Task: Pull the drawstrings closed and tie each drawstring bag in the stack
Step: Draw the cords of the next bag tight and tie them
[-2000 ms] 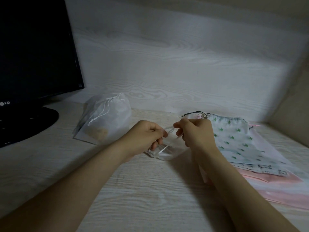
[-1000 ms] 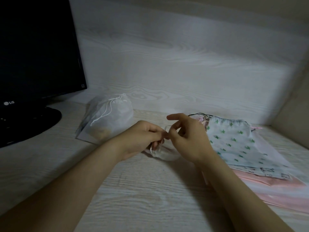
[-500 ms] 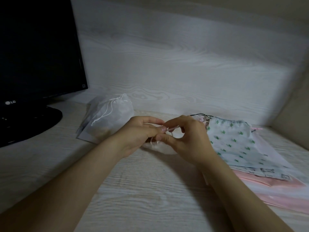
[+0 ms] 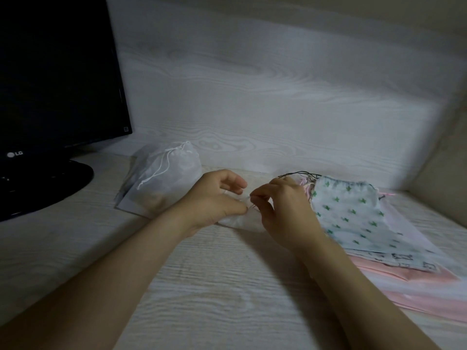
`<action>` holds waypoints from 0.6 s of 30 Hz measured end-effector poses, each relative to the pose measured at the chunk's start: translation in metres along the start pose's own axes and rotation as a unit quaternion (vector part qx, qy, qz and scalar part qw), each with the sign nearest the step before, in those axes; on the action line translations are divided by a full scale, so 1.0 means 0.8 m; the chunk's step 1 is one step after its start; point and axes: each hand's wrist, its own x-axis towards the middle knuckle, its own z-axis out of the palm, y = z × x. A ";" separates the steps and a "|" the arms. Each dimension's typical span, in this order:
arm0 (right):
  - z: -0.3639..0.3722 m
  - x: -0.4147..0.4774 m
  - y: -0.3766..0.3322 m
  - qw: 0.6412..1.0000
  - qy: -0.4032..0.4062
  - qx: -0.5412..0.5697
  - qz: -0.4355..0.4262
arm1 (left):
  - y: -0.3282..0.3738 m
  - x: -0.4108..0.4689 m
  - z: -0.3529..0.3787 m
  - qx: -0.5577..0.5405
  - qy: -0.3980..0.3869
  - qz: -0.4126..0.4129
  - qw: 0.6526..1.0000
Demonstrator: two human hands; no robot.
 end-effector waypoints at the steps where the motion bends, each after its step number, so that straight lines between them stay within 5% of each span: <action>1: 0.001 0.000 0.000 1.000 -0.002 0.007 0.007 | -0.002 0.000 -0.001 0.004 0.010 0.011 1.000; 8: -0.004 0.003 -0.007 0.986 -0.009 0.127 0.110 | -0.013 0.008 -0.001 0.154 0.101 0.112 0.976; 18: 0.003 0.005 -0.002 0.950 -0.022 0.249 0.188 | -0.015 0.005 0.009 0.138 0.047 0.105 0.984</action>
